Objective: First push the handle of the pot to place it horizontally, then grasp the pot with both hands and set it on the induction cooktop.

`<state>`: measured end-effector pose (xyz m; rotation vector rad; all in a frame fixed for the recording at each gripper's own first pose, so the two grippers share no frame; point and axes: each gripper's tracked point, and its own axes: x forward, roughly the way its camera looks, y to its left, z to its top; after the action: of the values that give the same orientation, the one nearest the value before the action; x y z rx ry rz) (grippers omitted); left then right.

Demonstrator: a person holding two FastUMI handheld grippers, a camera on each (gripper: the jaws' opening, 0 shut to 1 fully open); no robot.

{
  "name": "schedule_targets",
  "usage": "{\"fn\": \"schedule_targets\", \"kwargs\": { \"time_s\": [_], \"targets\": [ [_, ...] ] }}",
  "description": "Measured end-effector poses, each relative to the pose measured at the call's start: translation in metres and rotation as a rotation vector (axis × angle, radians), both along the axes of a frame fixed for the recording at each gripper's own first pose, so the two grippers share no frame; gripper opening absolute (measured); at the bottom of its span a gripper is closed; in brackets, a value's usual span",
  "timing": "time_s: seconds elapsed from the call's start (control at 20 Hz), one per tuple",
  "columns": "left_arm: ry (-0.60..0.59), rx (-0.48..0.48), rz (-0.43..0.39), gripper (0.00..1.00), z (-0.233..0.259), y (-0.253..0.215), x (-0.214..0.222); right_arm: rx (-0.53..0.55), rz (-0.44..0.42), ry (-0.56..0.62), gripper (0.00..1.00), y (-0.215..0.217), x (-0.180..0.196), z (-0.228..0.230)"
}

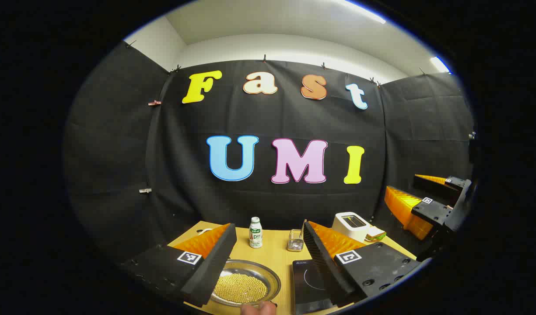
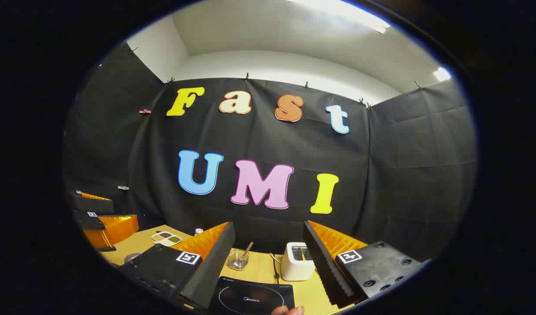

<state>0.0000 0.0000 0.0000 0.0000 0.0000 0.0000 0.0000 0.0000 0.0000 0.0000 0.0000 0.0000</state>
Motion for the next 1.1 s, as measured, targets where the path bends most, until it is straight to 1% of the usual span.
{"fn": "schedule_targets", "kwargs": {
  "time_s": [0.15, 0.25, 0.35, 0.4, 0.55, 0.6, 0.75, 0.9, 1.1],
  "targets": [
    [0.005, 0.021, -0.005, 0.96, -0.002, 0.007, 0.011, 0.006, -0.006, -0.011, 0.97, 0.004, 0.001, 0.002],
    [-0.012, 0.034, 0.010, 0.96, 0.005, 0.015, 0.019, 0.000, 0.005, -0.005, 0.97, 0.006, 0.002, -0.001],
    [-0.021, 0.026, 0.016, 0.96, 0.005, 0.016, 0.026, -0.002, -0.007, -0.007, 0.98, 0.001, 0.006, 0.003],
    [-0.018, 0.018, 0.010, 0.97, 0.002, 0.014, 0.028, 0.000, -0.018, -0.012, 0.97, -0.003, 0.007, 0.005],
    [0.002, 0.002, -0.023, 0.96, -0.004, 0.008, 0.031, 0.010, -0.061, -0.028, 0.97, -0.014, 0.006, 0.010],
    [0.006, -0.002, -0.031, 0.94, -0.005, 0.007, 0.031, 0.009, -0.067, -0.026, 0.97, -0.015, 0.005, 0.009],
    [0.009, -0.012, -0.046, 0.96, -0.006, 0.005, 0.033, 0.005, -0.085, -0.016, 0.97, -0.018, 0.001, 0.006],
    [0.010, -0.014, -0.056, 0.96, -0.007, 0.005, 0.035, 0.004, -0.091, -0.014, 0.97, -0.018, -0.001, 0.006],
    [0.003, -0.009, -0.045, 0.95, -0.006, 0.015, 0.035, -0.005, -0.089, -0.001, 0.97, -0.015, -0.004, 0.001]
  ]
}}
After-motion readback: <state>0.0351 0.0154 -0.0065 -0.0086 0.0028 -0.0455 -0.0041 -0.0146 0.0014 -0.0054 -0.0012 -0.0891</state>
